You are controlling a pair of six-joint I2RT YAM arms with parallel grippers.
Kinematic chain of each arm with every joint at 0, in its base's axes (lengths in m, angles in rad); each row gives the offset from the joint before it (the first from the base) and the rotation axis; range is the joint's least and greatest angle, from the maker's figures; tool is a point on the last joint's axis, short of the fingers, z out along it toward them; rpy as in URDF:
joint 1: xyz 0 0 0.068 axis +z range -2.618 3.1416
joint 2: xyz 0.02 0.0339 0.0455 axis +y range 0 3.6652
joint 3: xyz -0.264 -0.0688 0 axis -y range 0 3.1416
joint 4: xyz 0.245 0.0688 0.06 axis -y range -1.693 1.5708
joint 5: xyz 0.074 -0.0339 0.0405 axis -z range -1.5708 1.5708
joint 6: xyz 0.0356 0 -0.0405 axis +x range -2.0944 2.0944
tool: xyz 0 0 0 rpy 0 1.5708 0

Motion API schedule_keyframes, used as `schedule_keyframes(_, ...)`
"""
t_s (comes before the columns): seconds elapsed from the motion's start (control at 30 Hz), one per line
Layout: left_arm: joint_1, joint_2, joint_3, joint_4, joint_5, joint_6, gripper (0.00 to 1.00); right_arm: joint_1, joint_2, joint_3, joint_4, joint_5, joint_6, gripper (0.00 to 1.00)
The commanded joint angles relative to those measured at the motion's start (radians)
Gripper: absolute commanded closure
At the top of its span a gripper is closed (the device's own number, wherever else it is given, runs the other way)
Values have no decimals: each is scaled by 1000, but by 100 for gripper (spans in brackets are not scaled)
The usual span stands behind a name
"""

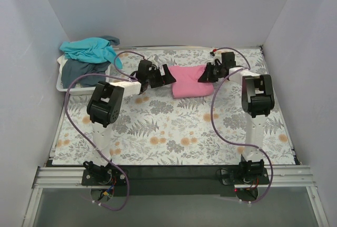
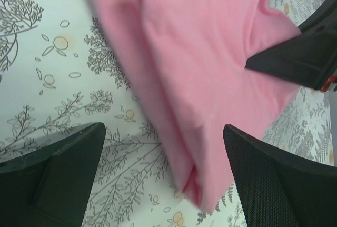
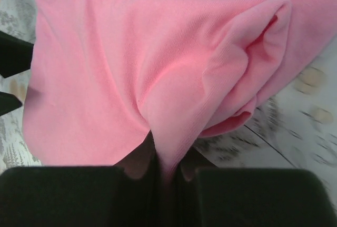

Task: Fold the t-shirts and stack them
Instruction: Neatly place the folded tshirt to the corner

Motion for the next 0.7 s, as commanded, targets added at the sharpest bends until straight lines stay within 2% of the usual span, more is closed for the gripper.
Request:
schedule_keyframes(0.0,-4,-114,-41,-22,-13,24,13,-69,-61,69,-140,41,-92,99)
schedule_keyframes(0.1,-6,-149,-90,-18,-23,33,13,-111,-70,95,-201,79,-131,99)
schedule_keyframes(0.3,2,-212,-184,-7,-45,40,13,-189,-132,55,-261,276,-216,99)
schedule_keyframes(0.67,2,-225,-236,8,-39,33,13,-352,-141,169,-390,365,-355,99)
